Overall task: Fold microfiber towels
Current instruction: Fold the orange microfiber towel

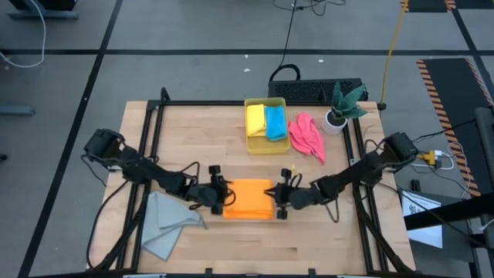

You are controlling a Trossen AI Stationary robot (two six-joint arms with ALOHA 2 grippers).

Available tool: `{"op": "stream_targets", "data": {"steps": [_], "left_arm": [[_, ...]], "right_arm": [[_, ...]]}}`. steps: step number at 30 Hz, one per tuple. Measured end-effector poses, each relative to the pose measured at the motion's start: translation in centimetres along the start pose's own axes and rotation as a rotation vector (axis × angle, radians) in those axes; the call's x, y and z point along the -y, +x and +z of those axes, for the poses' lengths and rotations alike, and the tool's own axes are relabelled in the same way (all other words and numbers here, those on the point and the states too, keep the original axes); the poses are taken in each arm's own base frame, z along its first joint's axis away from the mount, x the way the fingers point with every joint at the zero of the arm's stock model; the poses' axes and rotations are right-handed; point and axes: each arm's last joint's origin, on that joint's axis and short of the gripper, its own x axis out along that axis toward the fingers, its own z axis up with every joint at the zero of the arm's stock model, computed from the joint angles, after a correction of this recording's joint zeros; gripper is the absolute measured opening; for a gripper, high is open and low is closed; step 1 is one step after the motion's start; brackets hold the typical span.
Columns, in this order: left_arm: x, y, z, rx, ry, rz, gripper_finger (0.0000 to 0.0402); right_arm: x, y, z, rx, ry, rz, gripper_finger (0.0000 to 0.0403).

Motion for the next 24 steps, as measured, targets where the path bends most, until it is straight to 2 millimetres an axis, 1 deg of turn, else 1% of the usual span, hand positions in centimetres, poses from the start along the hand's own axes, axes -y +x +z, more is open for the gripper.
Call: {"op": "stream_targets", "data": {"steps": [3, 6, 8, 11, 16, 21, 24], "left_arm": [[1.6, -0.9, -0.1, 0.015, 0.130, -0.124, 0.0172], [2.9, -1.1, -0.5, 0.009, 0.204, -0.254, 0.0161], [3.3, -1.1, -0.7, 0.004, 0.228, -0.285, 0.0154], [3.2, -1.1, -0.8, 0.000, 0.227, -0.303, 0.0148], [2.6, -0.6, -0.8, -0.017, 0.219, -0.404, 0.0132], [2.0, -0.3, -0.6, -0.007, 0.199, -0.396, 0.0100], [1.8, 0.3, -0.8, -0.019, 0.195, -0.386, 0.0092]], "right_arm": [[-0.6, -0.9, 0.8, 0.049, 0.009, 0.037, 0.0012], [-1.3, -1.2, 0.6, 0.056, 0.002, 0.057, 0.0012], [-1.6, -1.1, 0.3, 0.049, -0.009, 0.065, 0.0012], [-1.9, -0.8, -0.3, 0.028, -0.025, 0.067, 0.0013], [-2.1, -0.2, -0.9, 0.017, -0.024, 0.062, 0.0013], [-2.1, -0.2, -1.1, 0.015, -0.033, 0.062, 0.0013], [-2.0, -0.3, -1.4, 0.023, -0.029, 0.064, 0.0013]]}}
